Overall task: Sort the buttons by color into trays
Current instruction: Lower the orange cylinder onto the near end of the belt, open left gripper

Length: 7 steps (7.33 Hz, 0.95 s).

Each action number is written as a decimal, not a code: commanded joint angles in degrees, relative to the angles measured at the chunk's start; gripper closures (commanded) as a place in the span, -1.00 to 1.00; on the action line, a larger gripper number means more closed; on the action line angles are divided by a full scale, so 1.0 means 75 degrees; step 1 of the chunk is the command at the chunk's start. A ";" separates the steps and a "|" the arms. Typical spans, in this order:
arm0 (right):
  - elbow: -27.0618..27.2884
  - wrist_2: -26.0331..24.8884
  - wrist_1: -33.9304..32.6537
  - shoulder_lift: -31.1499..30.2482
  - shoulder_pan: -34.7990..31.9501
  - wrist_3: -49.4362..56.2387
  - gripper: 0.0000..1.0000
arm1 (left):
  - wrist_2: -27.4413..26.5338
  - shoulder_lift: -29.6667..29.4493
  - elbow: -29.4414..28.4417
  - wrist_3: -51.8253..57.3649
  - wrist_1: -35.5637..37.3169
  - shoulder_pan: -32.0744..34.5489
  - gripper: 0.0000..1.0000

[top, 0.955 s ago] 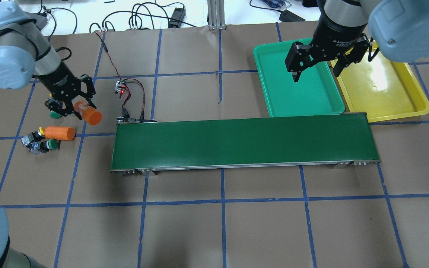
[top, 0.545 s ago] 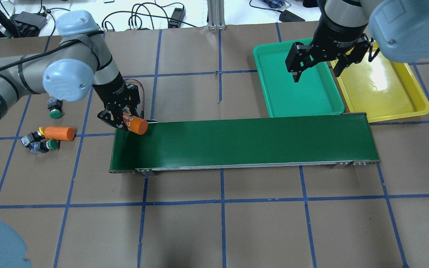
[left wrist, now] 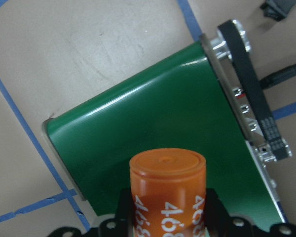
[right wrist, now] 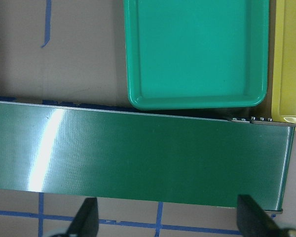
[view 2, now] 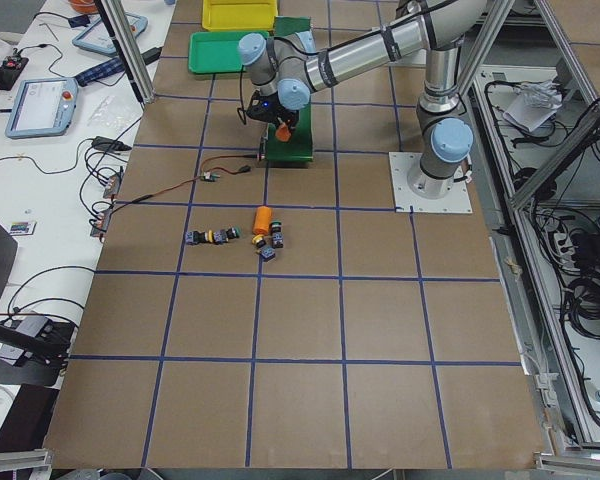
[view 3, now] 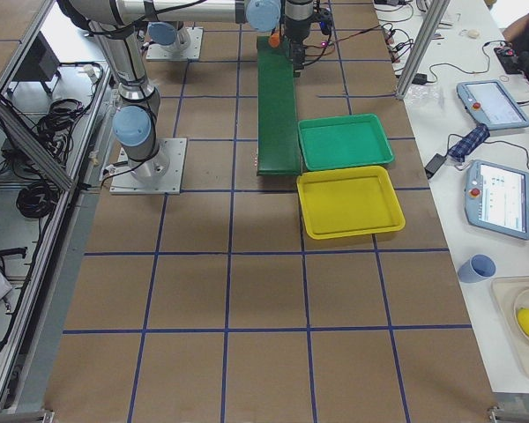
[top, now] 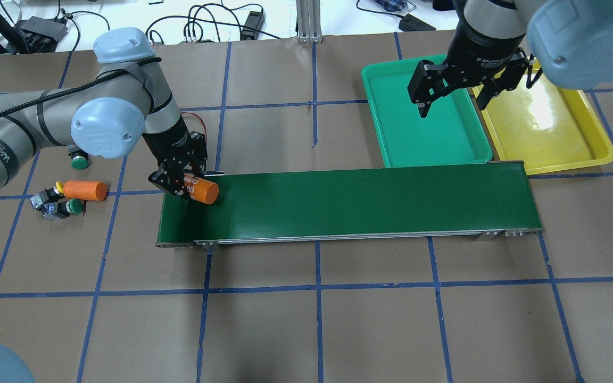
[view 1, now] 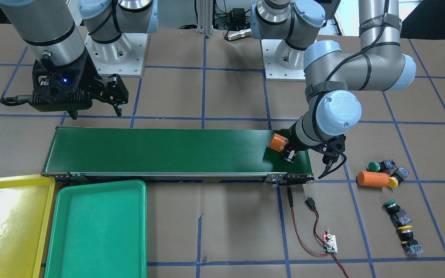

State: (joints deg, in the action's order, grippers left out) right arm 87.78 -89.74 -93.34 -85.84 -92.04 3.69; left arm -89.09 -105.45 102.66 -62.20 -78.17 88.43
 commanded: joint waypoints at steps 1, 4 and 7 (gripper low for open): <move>0.0004 0.0000 0.0000 0.0007 0.0003 -0.0012 -1.00 | 0.0007 0.0149 0.0163 0.0078 -0.0007 0.0010 -1.00; 0.0062 0.0000 0.0000 -0.0027 0.0003 -0.0012 -1.00 | -0.0364 0.0267 -0.0234 0.1973 -0.0007 -0.0572 -1.00; 0.0074 0.0012 0.0000 -0.0028 0.0003 -0.0012 -1.00 | -0.0742 0.0069 -0.0306 0.7803 0.0260 -0.2692 -1.00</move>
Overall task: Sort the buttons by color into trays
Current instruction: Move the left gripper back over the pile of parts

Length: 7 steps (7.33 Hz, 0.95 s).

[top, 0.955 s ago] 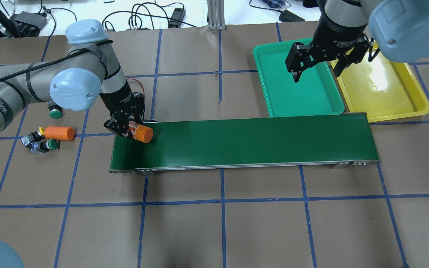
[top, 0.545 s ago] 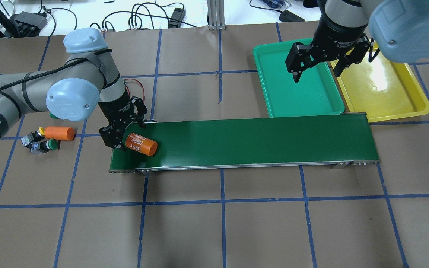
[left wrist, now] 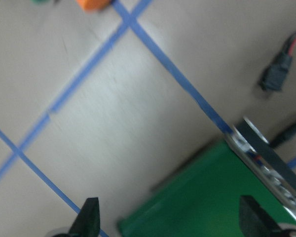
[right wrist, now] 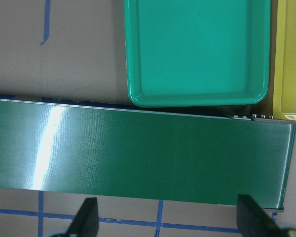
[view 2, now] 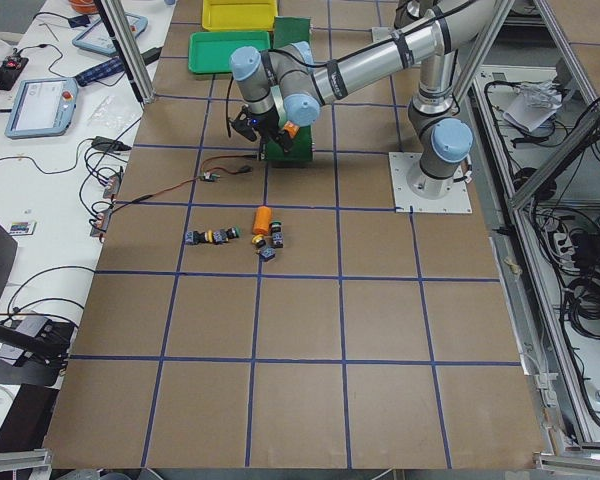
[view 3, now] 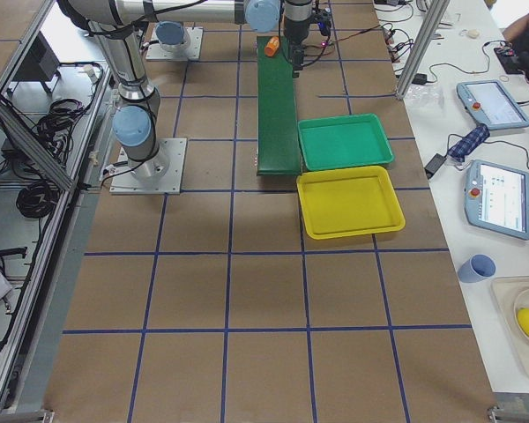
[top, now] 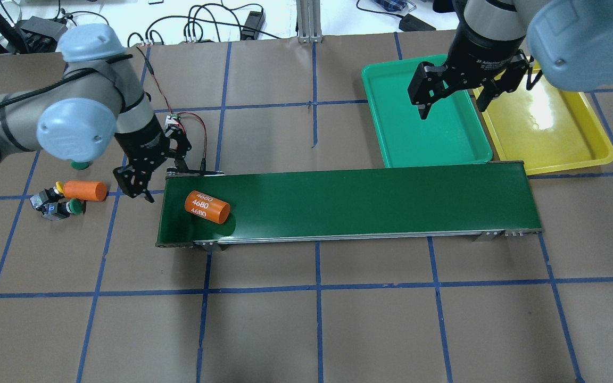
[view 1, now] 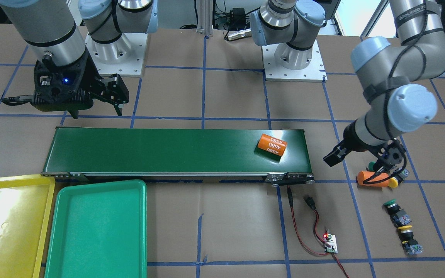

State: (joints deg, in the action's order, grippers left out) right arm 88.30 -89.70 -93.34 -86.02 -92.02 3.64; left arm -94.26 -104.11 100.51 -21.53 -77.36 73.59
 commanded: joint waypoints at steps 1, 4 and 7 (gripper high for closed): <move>0.0005 -0.0005 0.0000 -0.0003 -0.0012 -0.0005 -1.00 | -0.0065 -0.0250 -0.0018 0.2994 0.0874 -0.1009 -1.00; 0.0040 0.0006 -0.0012 -0.0014 -0.0012 -0.0005 -1.00 | -0.0065 -0.1093 0.0029 0.1656 0.2729 -0.1176 -1.00; 0.0040 -0.0005 0.0000 -0.0014 -0.0012 -0.0005 -1.00 | 0.0016 -0.1318 0.0133 0.1442 0.2617 -0.2074 -1.00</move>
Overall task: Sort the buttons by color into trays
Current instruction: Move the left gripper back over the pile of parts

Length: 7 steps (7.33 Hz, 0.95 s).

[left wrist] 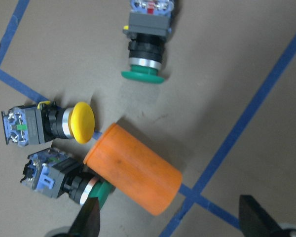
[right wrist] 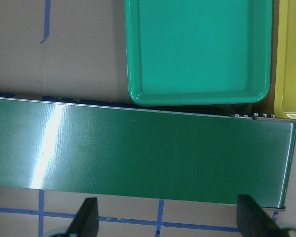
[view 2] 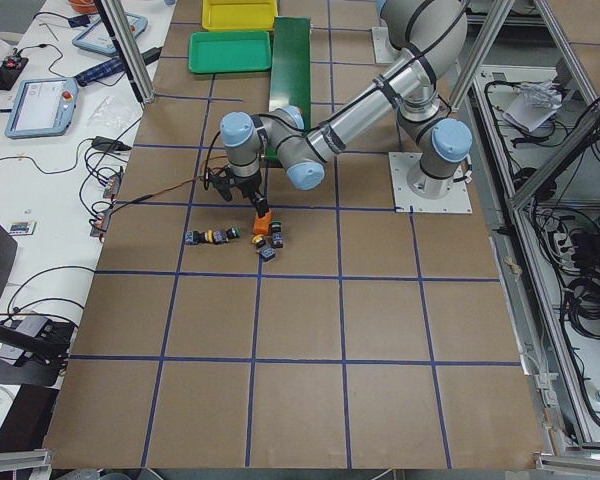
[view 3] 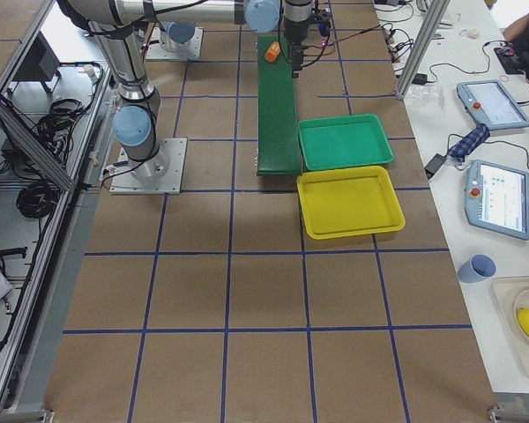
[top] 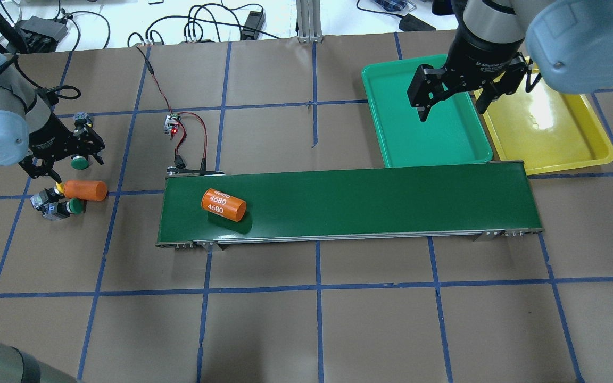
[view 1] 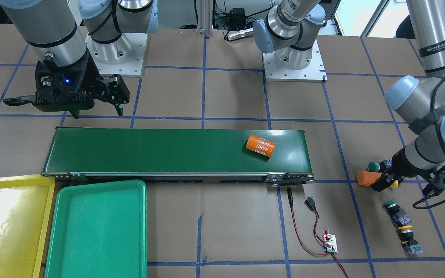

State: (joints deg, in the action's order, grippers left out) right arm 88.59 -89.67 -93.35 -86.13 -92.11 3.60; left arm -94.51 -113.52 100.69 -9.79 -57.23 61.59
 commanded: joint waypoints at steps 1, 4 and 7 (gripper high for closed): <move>0.0001 -0.0009 0.0001 0.0000 0.0058 0.0000 -1.00 | 0.0050 0.0053 0.0098 -0.0879 -0.0161 -0.0581 -1.00; 0.0001 0.0003 -0.0011 0.0000 0.0012 0.0000 -1.00 | -0.0020 -0.0052 0.0098 -0.3793 -0.0022 -0.0477 -1.00; 0.0001 -0.0009 -0.0011 0.0000 0.0023 0.0000 -1.00 | -0.0078 0.0111 0.0144 -0.5356 0.0309 0.0410 -0.96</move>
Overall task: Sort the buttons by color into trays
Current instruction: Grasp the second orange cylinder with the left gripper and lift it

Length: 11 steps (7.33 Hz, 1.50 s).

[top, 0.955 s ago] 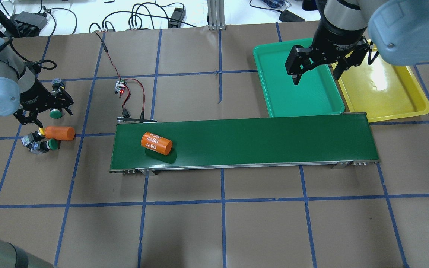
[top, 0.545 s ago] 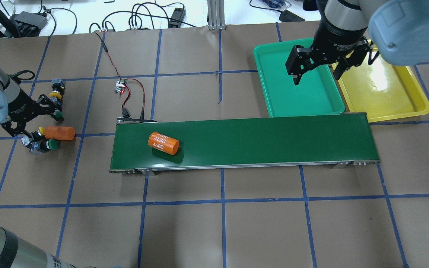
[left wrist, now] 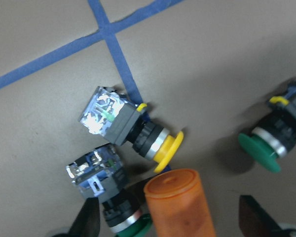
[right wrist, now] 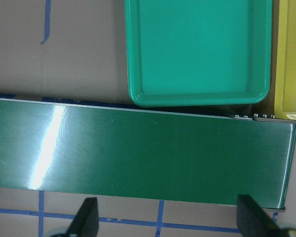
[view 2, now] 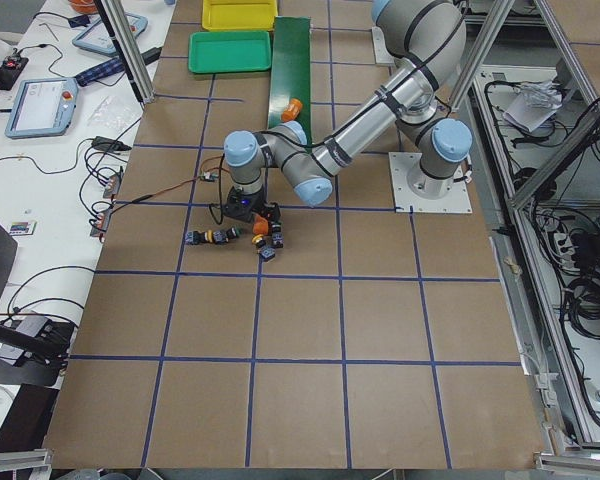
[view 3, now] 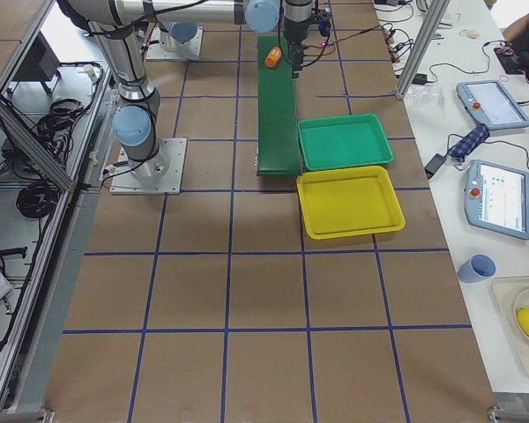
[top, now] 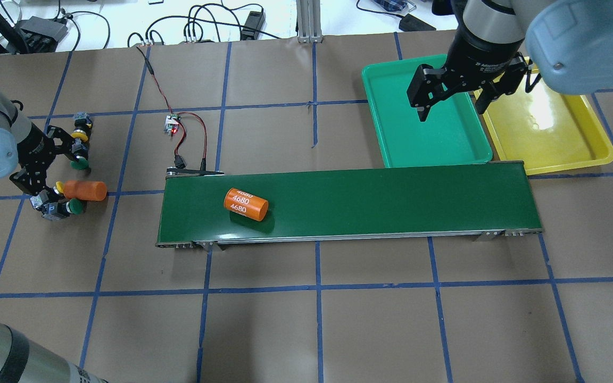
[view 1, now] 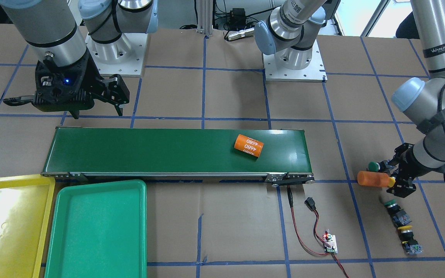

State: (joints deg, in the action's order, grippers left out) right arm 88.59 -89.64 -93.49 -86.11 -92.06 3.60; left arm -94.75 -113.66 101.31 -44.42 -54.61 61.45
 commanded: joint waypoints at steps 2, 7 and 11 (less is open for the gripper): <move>0.0000 -0.0012 0.0020 -0.0003 0.0018 0.0000 -1.00 | 0.0001 0.0062 0.0423 -0.1074 -0.0033 0.0385 -1.00; 0.0012 -0.0036 0.0020 -0.0003 0.0064 -0.0012 -1.00 | -0.0373 -0.0172 0.0847 -0.0689 0.0834 0.0220 -0.98; 0.0012 0.0000 0.0020 -0.0003 0.0053 -0.0012 -1.00 | -0.0292 -0.0279 0.1011 -0.0745 0.1445 0.0232 0.47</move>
State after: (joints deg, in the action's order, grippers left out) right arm 88.68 -89.70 -93.38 -86.13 -91.55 3.52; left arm -97.05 -115.68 108.86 -49.52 -44.30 63.18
